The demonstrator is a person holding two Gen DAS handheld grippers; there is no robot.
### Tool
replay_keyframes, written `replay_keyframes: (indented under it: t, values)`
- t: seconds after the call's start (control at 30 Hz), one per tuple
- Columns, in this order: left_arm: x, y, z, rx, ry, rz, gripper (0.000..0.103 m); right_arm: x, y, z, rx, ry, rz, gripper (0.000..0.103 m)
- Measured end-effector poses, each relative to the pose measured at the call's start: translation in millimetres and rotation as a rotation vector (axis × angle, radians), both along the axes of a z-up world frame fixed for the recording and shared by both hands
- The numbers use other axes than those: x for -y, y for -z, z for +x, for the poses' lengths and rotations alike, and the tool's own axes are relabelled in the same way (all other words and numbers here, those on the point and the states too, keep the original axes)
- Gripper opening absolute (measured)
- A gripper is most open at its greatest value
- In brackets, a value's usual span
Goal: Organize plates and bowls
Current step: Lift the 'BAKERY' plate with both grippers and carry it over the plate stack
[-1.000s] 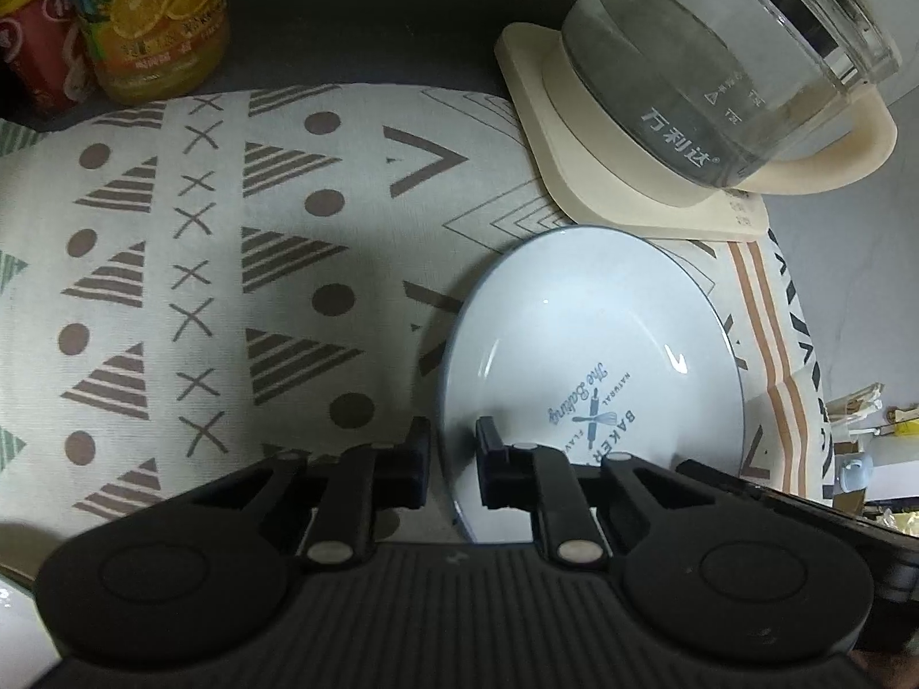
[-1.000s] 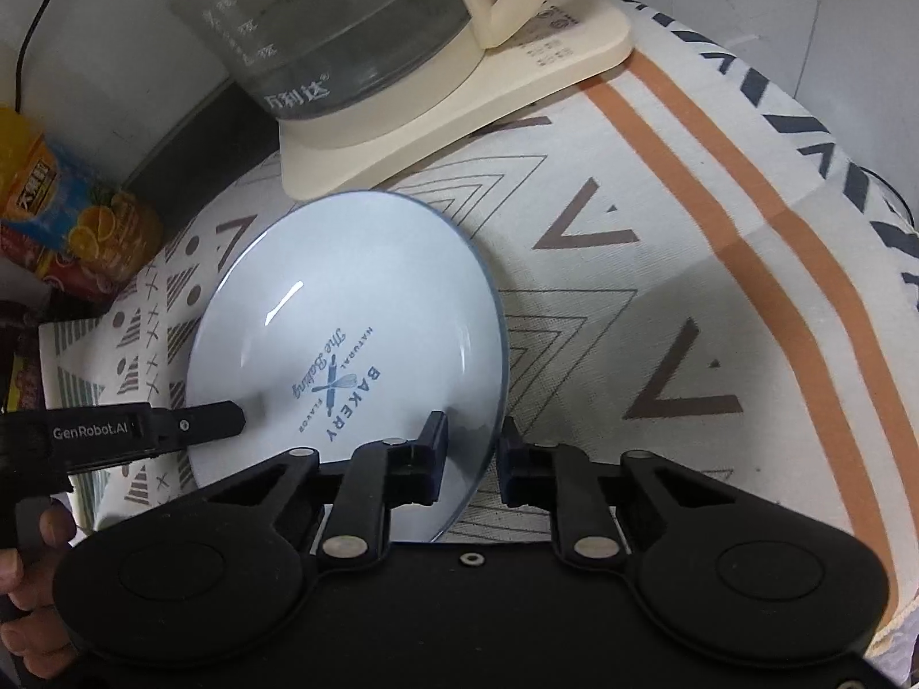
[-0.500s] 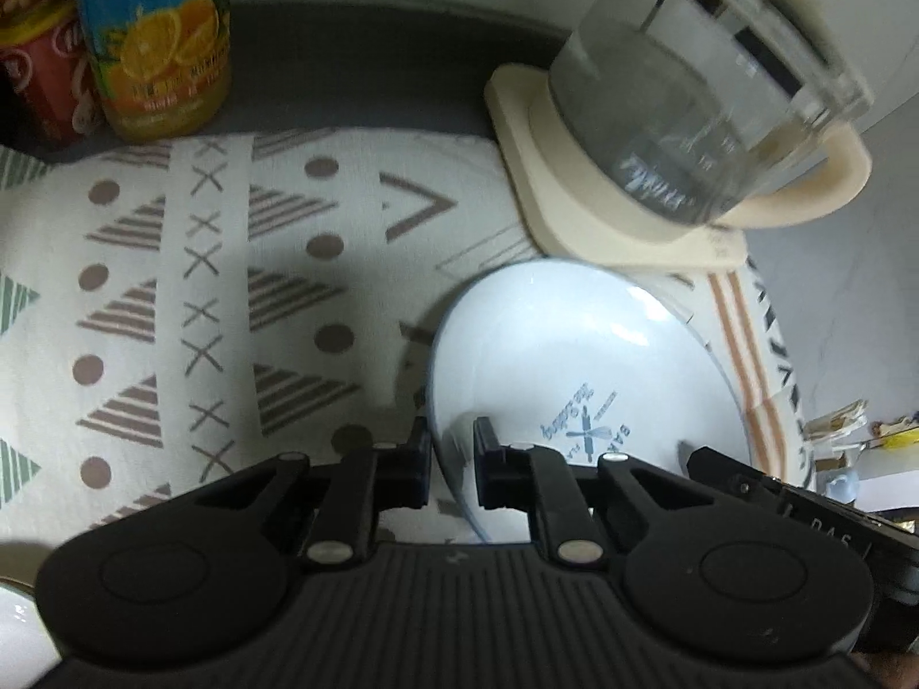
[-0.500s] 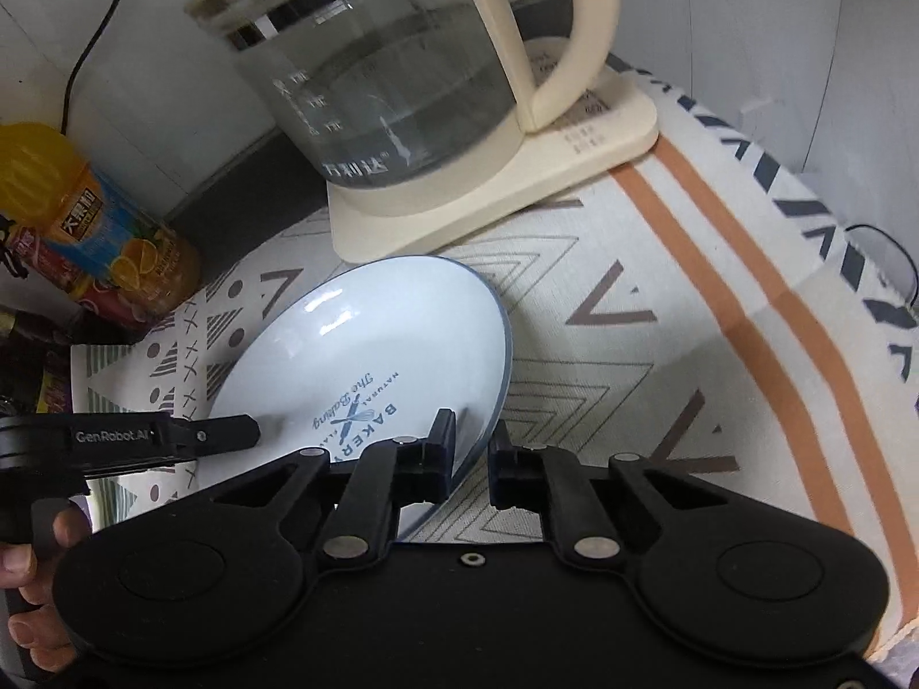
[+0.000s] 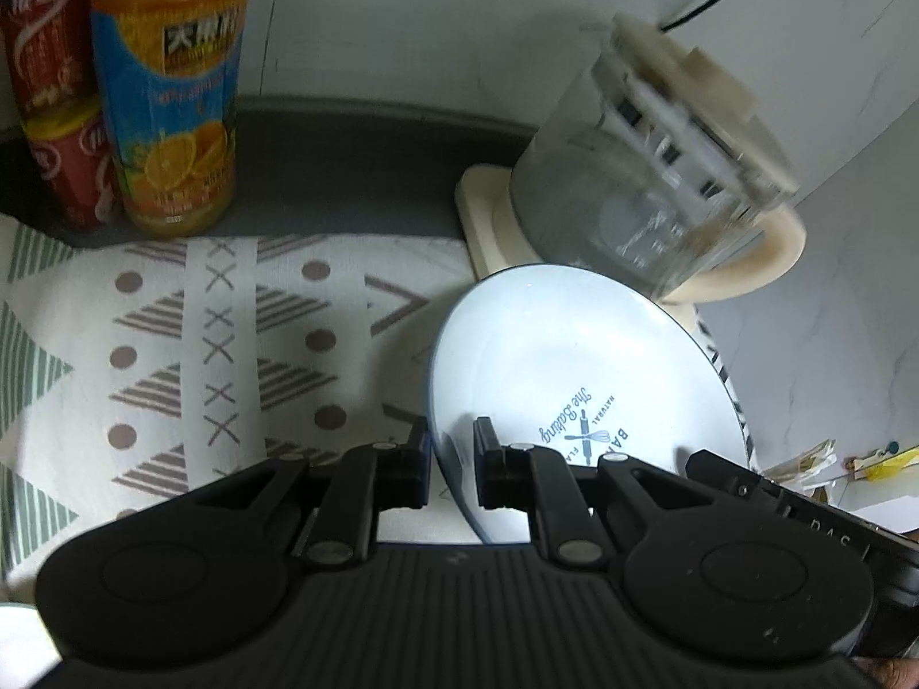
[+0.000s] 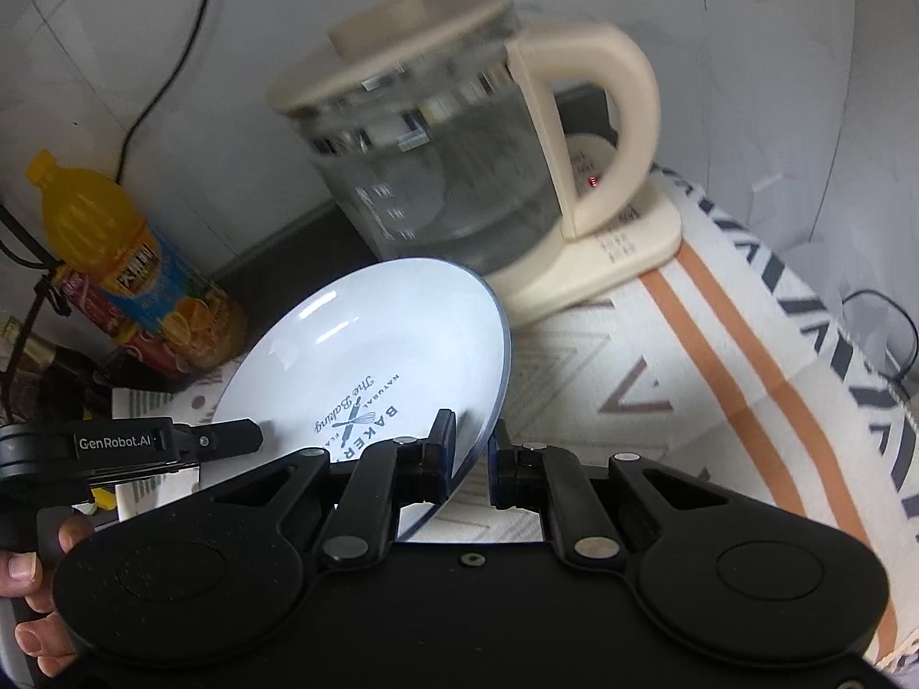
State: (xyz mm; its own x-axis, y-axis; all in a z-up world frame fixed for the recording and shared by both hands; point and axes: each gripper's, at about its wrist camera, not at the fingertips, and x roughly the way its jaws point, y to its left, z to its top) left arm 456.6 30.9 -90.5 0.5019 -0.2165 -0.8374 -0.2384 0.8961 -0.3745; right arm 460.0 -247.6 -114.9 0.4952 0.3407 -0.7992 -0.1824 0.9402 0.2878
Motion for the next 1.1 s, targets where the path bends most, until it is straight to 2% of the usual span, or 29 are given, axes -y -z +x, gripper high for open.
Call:
replay_keyframes:
  t: [0.53, 1.1]
  values:
    - [-14.9, -50.4, -32.4, 0.099, -0.056, 0.008, 0.013, -23.4, -39.2, -27.8, 0.092, -0.056, 0.012, 0.011]
    - [-51.5, -68.3, -107.0, 0.124, -0.155, 0.043, 0.013, -68.0, -45.2, -78.9, 0.092, -0.159, 0.031, 0.012]
